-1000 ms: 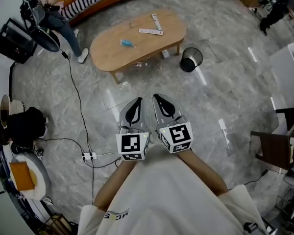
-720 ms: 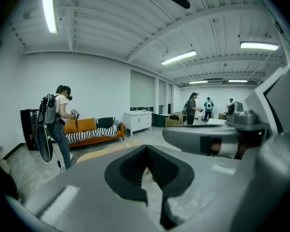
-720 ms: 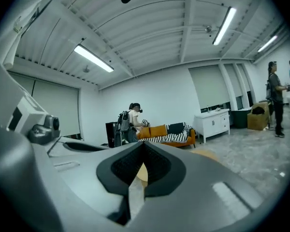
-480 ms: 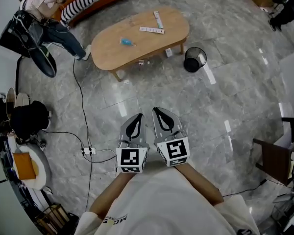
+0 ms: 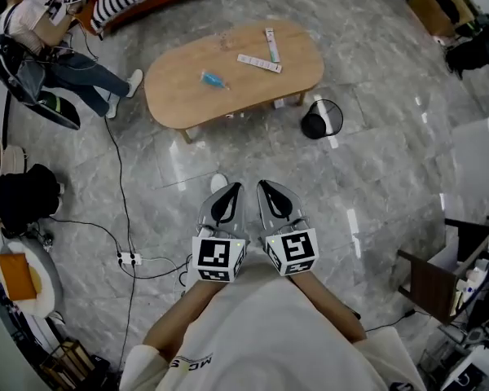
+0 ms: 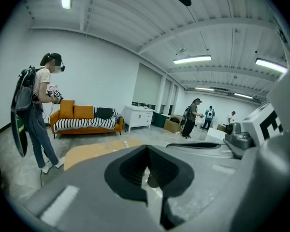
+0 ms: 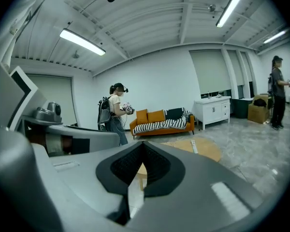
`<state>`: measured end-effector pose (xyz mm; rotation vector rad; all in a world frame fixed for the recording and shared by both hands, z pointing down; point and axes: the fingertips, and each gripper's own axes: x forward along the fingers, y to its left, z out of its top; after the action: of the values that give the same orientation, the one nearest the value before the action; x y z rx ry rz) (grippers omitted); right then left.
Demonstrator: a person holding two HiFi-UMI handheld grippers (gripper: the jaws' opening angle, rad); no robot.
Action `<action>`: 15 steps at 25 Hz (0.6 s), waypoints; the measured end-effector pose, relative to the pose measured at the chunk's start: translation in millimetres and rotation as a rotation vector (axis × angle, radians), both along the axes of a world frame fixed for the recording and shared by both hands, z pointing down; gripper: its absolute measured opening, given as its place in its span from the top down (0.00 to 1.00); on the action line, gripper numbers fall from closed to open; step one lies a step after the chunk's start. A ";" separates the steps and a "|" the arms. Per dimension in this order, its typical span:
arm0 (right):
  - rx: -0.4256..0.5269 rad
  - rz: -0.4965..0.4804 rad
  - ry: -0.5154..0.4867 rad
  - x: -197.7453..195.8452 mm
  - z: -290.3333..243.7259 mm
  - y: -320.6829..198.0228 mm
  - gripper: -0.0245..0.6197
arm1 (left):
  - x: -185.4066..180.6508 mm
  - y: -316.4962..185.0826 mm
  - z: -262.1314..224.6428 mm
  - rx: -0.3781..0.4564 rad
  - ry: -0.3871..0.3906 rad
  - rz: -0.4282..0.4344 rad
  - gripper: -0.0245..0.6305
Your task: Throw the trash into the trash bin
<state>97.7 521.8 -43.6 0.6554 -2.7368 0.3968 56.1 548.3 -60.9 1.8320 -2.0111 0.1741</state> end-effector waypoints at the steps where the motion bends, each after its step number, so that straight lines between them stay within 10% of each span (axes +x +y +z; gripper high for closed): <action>1: 0.001 0.003 0.014 -17.0 -1.7 -9.9 0.93 | -21.0 -9.3 -3.9 0.006 0.010 -0.002 0.96; 7: 0.051 0.048 0.041 -107.0 -24.2 -54.2 0.93 | -129.1 -55.2 -12.7 0.038 0.089 0.010 0.96; 15: 0.071 0.090 0.070 -171.9 -19.4 -113.0 0.93 | -184.4 -104.6 6.8 -0.004 0.121 0.056 0.96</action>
<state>-74.1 408.8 -63.0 0.7975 -2.6720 0.2920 -128.4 443.7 -54.2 1.8514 -1.8769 0.0815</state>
